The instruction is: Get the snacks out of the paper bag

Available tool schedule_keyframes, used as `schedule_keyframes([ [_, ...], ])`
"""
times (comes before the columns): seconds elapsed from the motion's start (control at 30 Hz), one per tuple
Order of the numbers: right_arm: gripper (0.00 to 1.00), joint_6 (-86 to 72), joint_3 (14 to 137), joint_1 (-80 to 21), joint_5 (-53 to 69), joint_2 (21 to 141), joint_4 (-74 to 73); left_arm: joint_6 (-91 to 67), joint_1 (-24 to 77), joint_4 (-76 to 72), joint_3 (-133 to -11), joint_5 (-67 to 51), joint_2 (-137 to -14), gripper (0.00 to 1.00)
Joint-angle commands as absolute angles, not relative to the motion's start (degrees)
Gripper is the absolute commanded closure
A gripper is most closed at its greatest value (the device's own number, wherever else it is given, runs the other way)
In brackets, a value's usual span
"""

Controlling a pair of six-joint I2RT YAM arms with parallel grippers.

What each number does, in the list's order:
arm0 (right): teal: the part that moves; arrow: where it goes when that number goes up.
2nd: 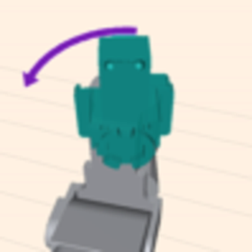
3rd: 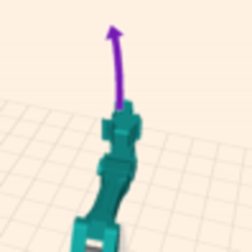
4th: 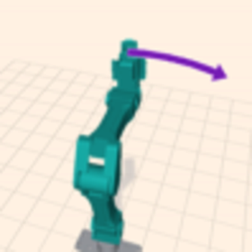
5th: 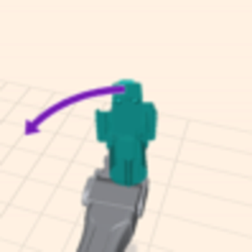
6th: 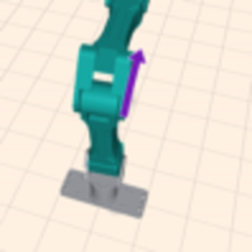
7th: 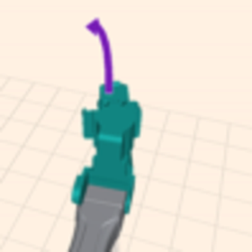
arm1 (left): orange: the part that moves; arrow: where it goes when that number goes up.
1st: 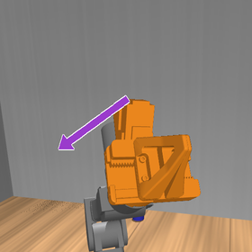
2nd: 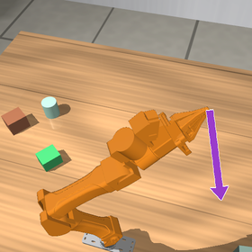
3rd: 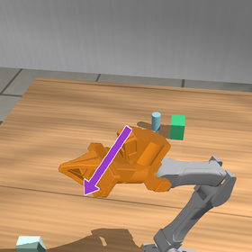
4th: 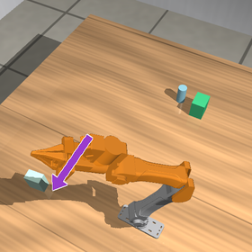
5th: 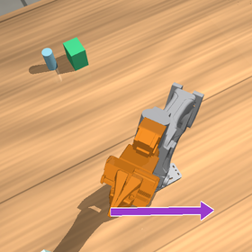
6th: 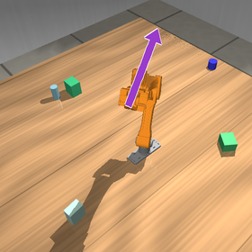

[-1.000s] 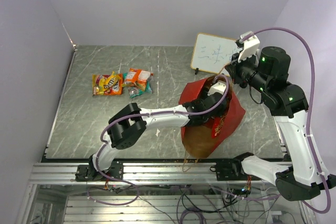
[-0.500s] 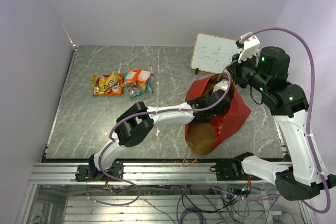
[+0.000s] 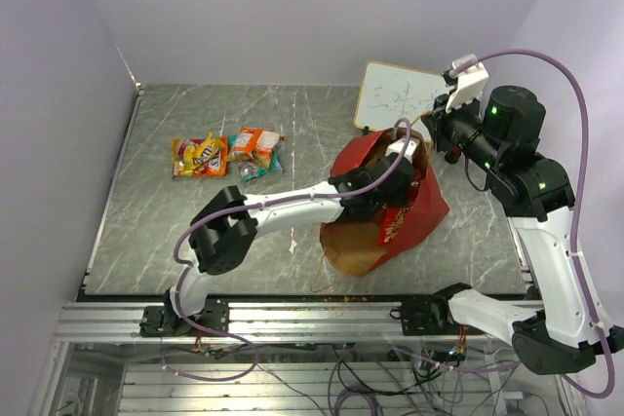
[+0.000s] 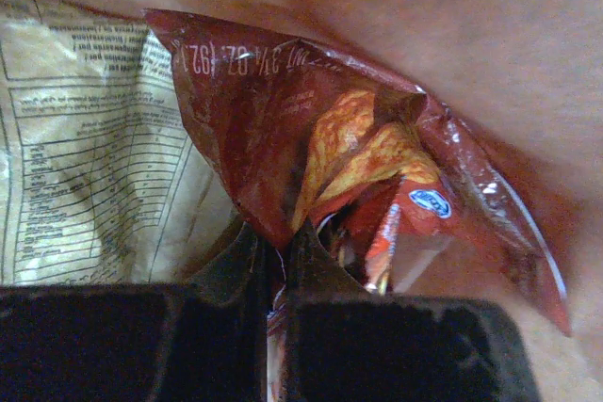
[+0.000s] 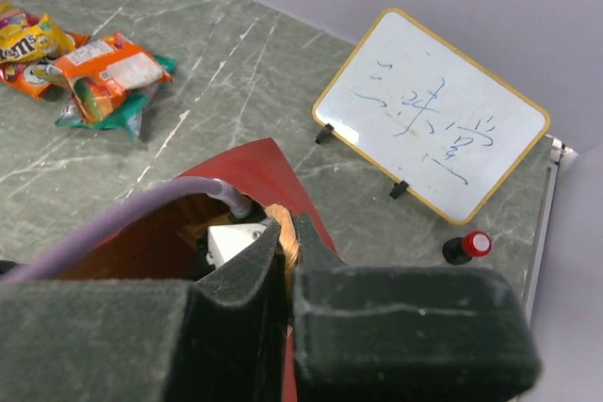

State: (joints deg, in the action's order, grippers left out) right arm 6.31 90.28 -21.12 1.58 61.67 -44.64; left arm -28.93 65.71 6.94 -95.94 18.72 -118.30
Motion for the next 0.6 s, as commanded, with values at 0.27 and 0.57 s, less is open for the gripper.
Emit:
schedule_keyframes([
  [0.27, 1.00, 7.05, 86.63, -21.18, -2.31, 58.29, -34.76, -22.72, 65.33, 12.65, -94.01, 16.95, -104.12, 0.93],
  [0.57, 1.00, 6.95, 85.80, -21.22, -3.94, 58.50, -33.06, -18.03, 65.09, 18.07, -94.76, 13.54, -94.77, 0.93],
])
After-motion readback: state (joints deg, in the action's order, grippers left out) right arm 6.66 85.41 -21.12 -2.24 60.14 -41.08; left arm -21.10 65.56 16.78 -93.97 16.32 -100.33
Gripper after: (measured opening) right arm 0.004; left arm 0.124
